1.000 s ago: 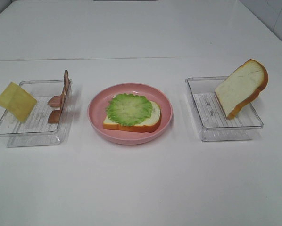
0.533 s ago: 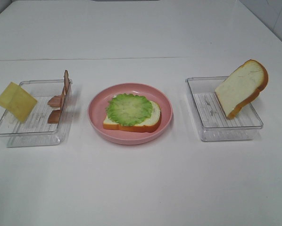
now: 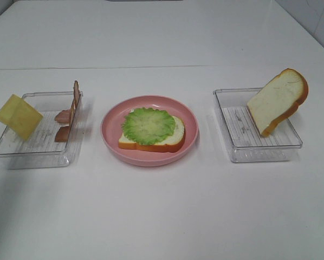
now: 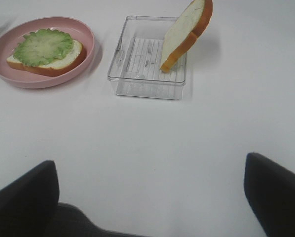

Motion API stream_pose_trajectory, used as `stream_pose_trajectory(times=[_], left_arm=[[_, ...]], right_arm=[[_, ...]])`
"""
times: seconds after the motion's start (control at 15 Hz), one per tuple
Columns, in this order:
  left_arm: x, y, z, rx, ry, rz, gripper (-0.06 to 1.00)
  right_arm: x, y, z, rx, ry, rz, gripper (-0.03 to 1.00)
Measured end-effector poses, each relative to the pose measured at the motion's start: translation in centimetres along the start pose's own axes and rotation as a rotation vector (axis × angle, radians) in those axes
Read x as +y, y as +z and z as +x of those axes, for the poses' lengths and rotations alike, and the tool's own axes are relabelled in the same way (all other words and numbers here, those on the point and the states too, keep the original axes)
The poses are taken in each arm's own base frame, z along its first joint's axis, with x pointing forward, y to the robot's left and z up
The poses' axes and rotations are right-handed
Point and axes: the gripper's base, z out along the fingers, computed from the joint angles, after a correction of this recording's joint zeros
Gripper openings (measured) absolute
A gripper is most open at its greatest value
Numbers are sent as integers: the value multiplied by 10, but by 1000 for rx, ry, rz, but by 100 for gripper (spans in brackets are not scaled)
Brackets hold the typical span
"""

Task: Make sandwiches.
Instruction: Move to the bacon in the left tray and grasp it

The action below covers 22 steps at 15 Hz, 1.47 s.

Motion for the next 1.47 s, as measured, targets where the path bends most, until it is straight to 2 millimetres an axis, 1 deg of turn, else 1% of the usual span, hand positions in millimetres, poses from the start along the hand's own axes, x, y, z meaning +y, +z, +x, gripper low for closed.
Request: stream_pose_trajectory(times=[0.07, 0.13, 0.2, 0.27, 0.33, 0.4, 0.6, 0.67, 0.93, 1.13, 1.27, 1.4, 1.47], left_arm=[[-7, 14, -12, 41, 6, 4, 99], [-18, 27, -23, 75, 14, 5, 99], [-25, 34, -28, 90, 21, 2, 99], [-36, 47, -38, 108, 36, -18, 99], [-53, 72, -56, 106, 35, -65, 99], [-57, 83, -63, 111, 7, -69, 99], [-60, 119, -75, 108, -54, -54, 99], [-61, 126, -76, 110, -68, -45, 99], [-63, 172, -70, 195, -155, -2, 99], [-62, 190, -70, 200, -163, -7, 99], [-64, 195, -78, 185, -163, 0, 99], [-72, 199, -88, 169, -143, 6, 99], [-83, 203, -93, 169, -91, -4, 99]], right_arm=[[0, 0, 0, 0, 0, 0, 98], [0, 0, 0, 0, 0, 0, 98], [0, 0, 0, 0, 0, 0, 98], [0, 0, 0, 0, 0, 0, 98], [0, 0, 0, 0, 0, 0, 98], [0, 0, 0, 0, 0, 0, 98], [0, 0, 0, 0, 0, 0, 98], [0, 0, 0, 0, 0, 0, 98], [0, 0, 0, 0, 0, 0, 98], [0, 0, 0, 0, 0, 0, 98], [0, 0, 0, 0, 0, 0, 98], [0, 0, 0, 0, 0, 0, 98], [0, 0, 0, 0, 0, -1, 98]])
